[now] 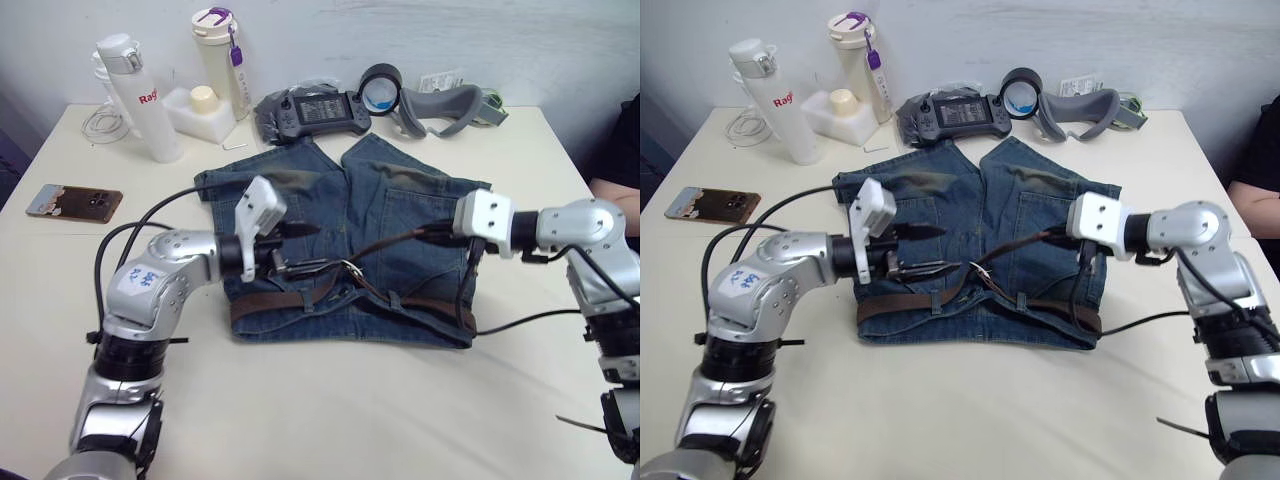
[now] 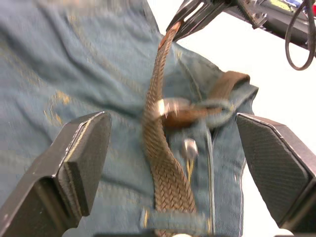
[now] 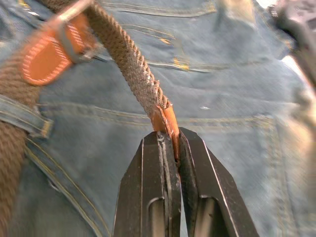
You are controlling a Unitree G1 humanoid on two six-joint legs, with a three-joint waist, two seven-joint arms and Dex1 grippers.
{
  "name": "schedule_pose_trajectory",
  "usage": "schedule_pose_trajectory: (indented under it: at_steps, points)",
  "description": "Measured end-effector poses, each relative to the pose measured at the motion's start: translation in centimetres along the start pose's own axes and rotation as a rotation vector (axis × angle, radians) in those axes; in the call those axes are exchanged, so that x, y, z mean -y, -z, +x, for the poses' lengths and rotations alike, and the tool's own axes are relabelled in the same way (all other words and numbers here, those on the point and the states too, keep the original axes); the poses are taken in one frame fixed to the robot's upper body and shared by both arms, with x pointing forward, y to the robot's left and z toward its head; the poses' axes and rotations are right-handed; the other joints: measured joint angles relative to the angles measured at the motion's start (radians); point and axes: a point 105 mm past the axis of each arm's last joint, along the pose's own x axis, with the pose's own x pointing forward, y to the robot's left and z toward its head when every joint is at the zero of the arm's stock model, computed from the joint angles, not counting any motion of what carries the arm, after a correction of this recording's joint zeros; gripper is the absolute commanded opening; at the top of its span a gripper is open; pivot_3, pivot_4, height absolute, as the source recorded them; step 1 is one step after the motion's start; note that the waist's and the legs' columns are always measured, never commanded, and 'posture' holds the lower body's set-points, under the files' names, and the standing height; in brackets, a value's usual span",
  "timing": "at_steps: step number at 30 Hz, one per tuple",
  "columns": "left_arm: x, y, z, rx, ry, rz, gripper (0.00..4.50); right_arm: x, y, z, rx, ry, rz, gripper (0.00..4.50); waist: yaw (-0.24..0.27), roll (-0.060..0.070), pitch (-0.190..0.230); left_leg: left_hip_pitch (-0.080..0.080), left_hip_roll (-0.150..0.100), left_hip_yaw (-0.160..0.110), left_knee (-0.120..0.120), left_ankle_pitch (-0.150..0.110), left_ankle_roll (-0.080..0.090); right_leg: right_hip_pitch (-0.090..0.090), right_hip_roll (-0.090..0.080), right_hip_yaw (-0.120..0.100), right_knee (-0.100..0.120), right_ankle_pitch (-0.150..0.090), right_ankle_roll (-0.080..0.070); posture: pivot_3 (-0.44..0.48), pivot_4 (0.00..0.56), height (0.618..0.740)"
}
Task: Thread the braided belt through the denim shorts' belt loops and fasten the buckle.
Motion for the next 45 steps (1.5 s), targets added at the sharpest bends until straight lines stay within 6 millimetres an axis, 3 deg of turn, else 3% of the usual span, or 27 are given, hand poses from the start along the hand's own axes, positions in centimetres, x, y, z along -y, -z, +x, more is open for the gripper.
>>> schedule_pose_trajectory:
  at_steps: [5,7,10,15,16,17,19,23,29,32,33,36,41,42,45]
  points:
    - [-0.2,-2.7,3.9,0.09,-0.018,0.048,4.4,3.2,-3.4,-0.7,0.042,0.06,-0.093,0.0,0.0,0.0,0.0,0.0,0.0,0.0,0.0,0.0,0.0,0.0,0.0,0.0,0.0,0.0,0.0,0.0,0.15,0.74]
    - [-0.4,-2.6,5.3,0.086,-0.04,0.061,4.4,3.1,-4.6,-0.3,0.072,0.044,-0.097,0.0,-0.001,0.0,0.0,0.0,0.0,0.0,-0.001,0.0,0.0,-0.001,0.0,0.0,0.0,0.0,0.0,0.0,0.15,0.74]
    - [-0.8,-1.5,6.2,0.047,-0.07,0.056,3.56,2.7,-5.1,0.1,0.085,0.026,-0.082,0.0,-0.002,0.0,0.0,0.0,0.0,0.001,0.0,0.0,0.0,-0.001,0.001,-0.001,0.001,0.0,0.0,0.0,0.15,0.74]
    - [-1.0,-1.4,7.1,0.054,-0.095,0.017,1.35,2.2,-6.2,0.3,0.101,0.008,-0.083,0.0,0.0,0.0,0.0,0.0,0.0,0.0,0.0,0.0,0.0,-0.001,0.0,-0.001,0.001,0.0,0.0,0.0,0.15,0.74]
    - [-1.1,-1.5,7.0,0.055,-0.098,0.012,1.14,2.1,-6.2,0.3,0.103,0.005,-0.079,0.0,0.0,0.0,0.0,0.0,0.0,0.0,0.0,0.0,0.0,-0.001,0.0,-0.001,0.001,0.0,0.0,0.0,0.15,0.74]
    - [-1.2,-1.4,7.0,0.052,-0.103,0.003,0.45,2.0,-6.2,0.4,0.102,0.001,-0.077,0.0,0.0,0.0,0.0,0.0,0.0,0.0,0.0,0.0,0.0,-0.001,0.0,-0.001,0.001,0.0,0.0,0.0,0.15,0.74]
    - [-1.0,-1.4,7.1,0.068,-0.098,-0.065,0.03,1.8,-6.2,0.4,0.098,0.008,-0.056,0.0,0.001,0.0,0.0,-0.001,0.0,0.0,0.0,0.0,0.0,-0.001,0.0,0.0,0.001,0.0,0.0,0.0,0.15,0.74]
    - [-0.8,-0.8,6.8,0.089,-0.087,-0.21,0.0,1.4,-5.3,0.7,0.081,0.013,0.018,1.5,-0.001,0.0,0.0,-0.001,0.0,0.0,0.0,0.0,0.0,-0.001,0.0,0.0,0.001,0.0,0.0,0.0,0.15,0.74]
    - [-1.7,-1.4,4.5,0.156,-0.139,-0.364,0.0,0.0,-3.3,0.8,0.047,-0.004,0.19,4.24,-0.001,0.0,0.0,-0.001,0.0,-0.001,0.0,0.0,0.0,-0.001,-0.001,0.0,0.001,0.0,0.0,0.0,0.15,0.74]
    - [-2.1,-1.0,3.4,0.208,-0.179,-0.499,0.0,-0.6,-3.5,0.7,0.09,0.002,0.332,4.24,-0.001,0.0,0.0,-0.001,0.001,-0.003,0.0,0.0,0.0,0.0,-0.002,0.0,0.001,0.0,0.0,0.0,0.15,0.74]
    - [-2.4,-0.9,3.0,0.226,-0.2,-0.55,0.0,-1.1,-3.8,1.1,0.125,-0.006,0.402,4.01,-0.001,0.0,0.0,-0.001,0.001,-0.004,0.0,0.0,0.0,0.0,-0.002,0.0,0.001,0.0,0.0,0.0,0.15,0.74]
    - [-2.6,-0.6,2.4,0.251,-0.235,-0.638,0.0,-2.3,-4.6,3.0,0.219,-0.036,0.561,2.88,-0.006,0.0,0.0,-0.001,0.001,-0.003,0.0,0.0,0.0,0.0,-0.002,0.0,0.001,0.0,0.0,0.0,0.15,0.74]
    - [-2.3,1.2,2.0,0.204,-0.303,-0.674,0.0,-4.3,-6.3,5.2,0.308,-0.097,0.7,0.35,-0.007,0.0,0.0,-0.001,0.0,-0.004,-0.001,0.0,-0.001,-0.001,0.0,0.0,0.001,0.0,0.0,0.0,0.15,0.74]
    - [-2.3,1.8,1.9,0.192,-0.318,-0.687,0.0,-5.2,-6.5,5.9,0.313,-0.123,0.727,0.04,-0.007,0.0,0.0,-0.001,0.0,-0.004,-0.001,0.0,-0.001,-0.001,0.0,0.0,0.001,0.0,0.0,0.0,0.15,0.74]
    - [-2.4,2.2,1.7,0.187,-0.347,-0.697,0.0,-6.7,-6.5,7.3,0.288,-0.168,0.757,0.04,-0.003,0.0,0.0,-0.001,-0.001,-0.003,-0.001,0.0,-0.001,-0.001,0.0,0.0,0.001,0.0,0.0,0.0,0.15,0.74]
